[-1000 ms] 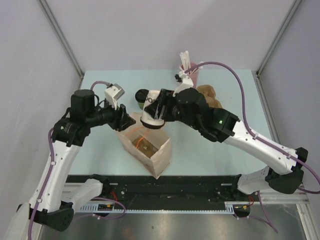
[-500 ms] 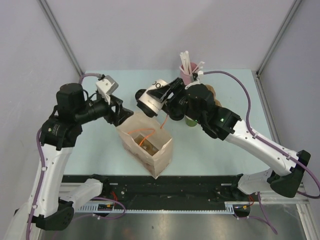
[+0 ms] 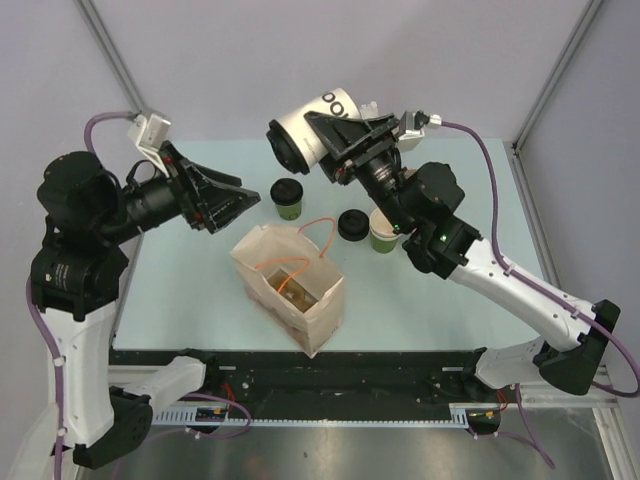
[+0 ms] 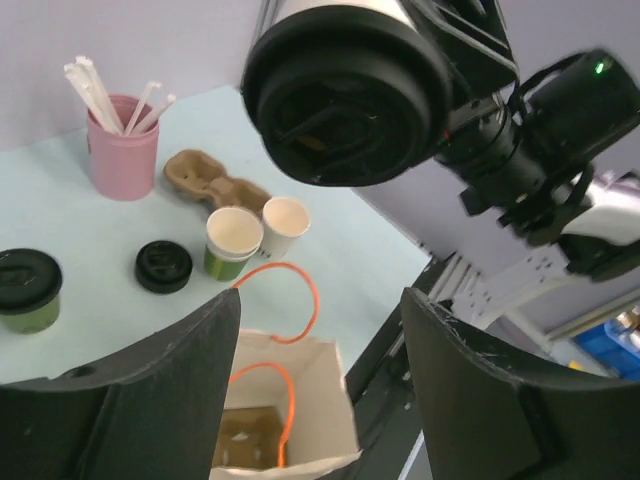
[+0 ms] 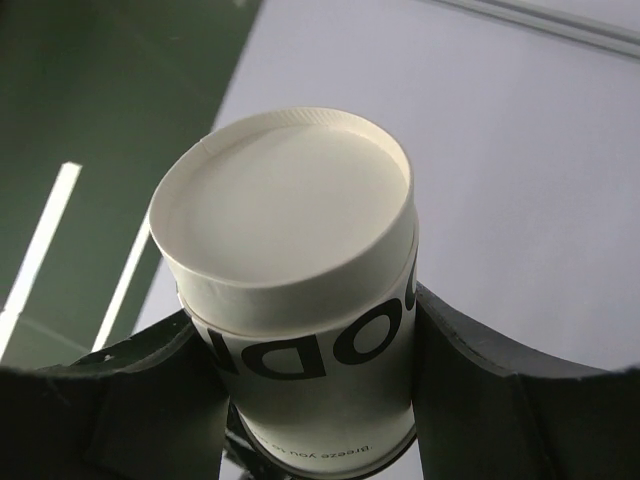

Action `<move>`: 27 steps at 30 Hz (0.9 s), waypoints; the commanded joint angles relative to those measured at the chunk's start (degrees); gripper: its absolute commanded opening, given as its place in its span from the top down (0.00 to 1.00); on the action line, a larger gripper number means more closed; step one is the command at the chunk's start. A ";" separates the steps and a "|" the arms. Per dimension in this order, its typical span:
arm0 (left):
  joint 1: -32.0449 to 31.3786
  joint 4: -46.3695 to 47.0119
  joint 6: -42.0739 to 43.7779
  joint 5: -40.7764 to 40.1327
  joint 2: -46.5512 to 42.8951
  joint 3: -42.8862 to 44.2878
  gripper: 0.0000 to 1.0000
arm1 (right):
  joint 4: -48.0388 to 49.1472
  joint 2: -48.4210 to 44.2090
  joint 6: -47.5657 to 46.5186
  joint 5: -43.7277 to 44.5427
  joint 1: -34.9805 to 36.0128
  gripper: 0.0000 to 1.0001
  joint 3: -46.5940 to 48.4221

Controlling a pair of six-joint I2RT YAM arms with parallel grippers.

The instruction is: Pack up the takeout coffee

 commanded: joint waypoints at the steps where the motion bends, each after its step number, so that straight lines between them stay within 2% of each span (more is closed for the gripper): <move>1: 1.30 3.00 -10.86 1.66 0.92 2.72 0.27 | 19.50 2.28 -1.05 -6.03 -0.03 0.61 0.41; 6: 3.41 8.62 -18.42 2.70 0.83 0.52 0.25 | 22.68 4.30 1.24 -13.68 0.75 0.63 0.67; 13: 3.68 14.78 -25.72 6.66 -0.57 -3.60 0.42 | 24.26 5.01 -0.34 -13.78 2.34 0.64 1.20; 16: 4.11 14.96 -27.30 5.79 -1.63 -5.63 0.46 | 24.61 5.27 -0.69 -13.78 3.57 0.65 1.38; 21: 4.20 17.68 -28.89 5.26 -0.23 -3.97 0.50 | 25.05 6.15 0.19 -13.51 4.80 0.66 0.76; 24: 4.20 19.44 -27.93 9.37 -1.01 -4.32 0.46 | 23.39 5.54 -0.43 -12.55 4.54 0.65 0.67; 26: 4.20 19.62 -23.02 12.19 -2.84 -5.98 0.43 | 19.63 3.44 -2.88 -10.19 4.01 0.66 0.58; 27: 4.46 19.62 -19.43 13.68 -3.73 -8.25 0.37 | 17.86 2.64 -3.67 -9.48 3.75 0.66 0.58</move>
